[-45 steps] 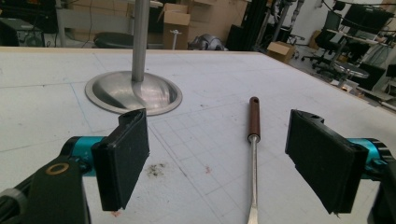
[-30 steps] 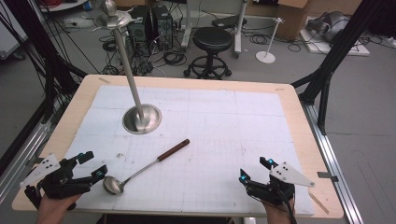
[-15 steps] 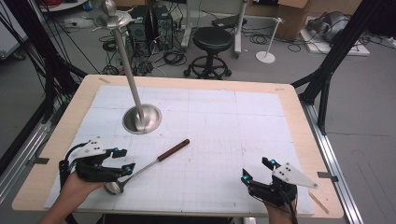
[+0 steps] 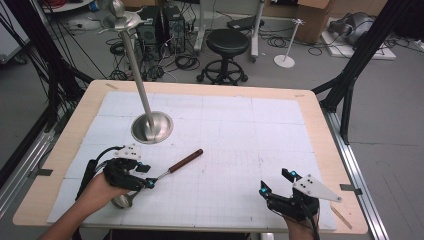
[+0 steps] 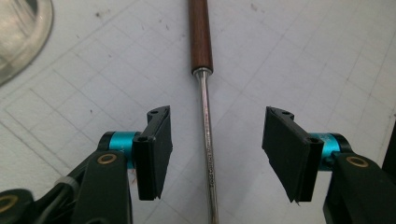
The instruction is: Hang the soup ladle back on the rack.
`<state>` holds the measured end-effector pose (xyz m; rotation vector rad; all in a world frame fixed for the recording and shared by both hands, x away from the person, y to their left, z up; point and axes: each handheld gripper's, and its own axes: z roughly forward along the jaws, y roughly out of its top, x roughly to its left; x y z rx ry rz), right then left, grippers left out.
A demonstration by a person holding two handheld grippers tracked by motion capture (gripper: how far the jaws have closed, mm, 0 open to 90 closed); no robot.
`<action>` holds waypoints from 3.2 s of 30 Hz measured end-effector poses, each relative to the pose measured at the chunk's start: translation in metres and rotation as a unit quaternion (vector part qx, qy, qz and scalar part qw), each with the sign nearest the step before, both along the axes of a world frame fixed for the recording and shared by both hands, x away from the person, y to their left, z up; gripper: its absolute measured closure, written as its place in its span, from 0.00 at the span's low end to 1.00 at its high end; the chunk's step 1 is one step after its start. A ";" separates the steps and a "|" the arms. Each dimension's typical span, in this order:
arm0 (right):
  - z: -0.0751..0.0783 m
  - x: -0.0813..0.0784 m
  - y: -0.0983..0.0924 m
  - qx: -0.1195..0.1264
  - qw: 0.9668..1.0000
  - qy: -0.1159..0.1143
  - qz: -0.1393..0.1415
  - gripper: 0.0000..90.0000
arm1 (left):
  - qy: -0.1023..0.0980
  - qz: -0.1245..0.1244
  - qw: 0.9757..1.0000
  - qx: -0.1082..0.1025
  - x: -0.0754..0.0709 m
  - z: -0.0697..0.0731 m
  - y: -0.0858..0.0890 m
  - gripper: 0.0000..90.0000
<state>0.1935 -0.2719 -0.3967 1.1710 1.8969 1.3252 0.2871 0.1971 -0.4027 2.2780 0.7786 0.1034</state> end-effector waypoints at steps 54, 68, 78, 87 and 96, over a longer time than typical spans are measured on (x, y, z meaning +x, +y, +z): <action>0.001 0.001 -0.002 0.000 1.000 -0.001 -0.001 0.21 | 0.042 -0.001 0.990 0.137 0.009 -0.012 -0.034 0.92; 0.002 0.000 -0.005 0.004 1.000 -0.005 -0.005 0.21 | 0.035 0.031 0.994 0.102 0.005 -0.009 -0.026 0.93; 0.002 -0.001 -0.004 0.005 1.000 -0.002 -0.005 0.21 | 0.007 0.047 0.998 0.050 -0.005 0.005 -0.016 0.93; 0.002 -0.001 -0.005 0.007 1.000 -0.002 -0.007 0.21 | -0.010 0.067 0.998 -0.004 -0.013 0.012 -0.001 0.94; 0.002 0.000 -0.002 0.013 1.000 0.000 0.000 0.21 | -0.035 0.098 0.992 -0.067 -0.024 0.019 0.022 0.94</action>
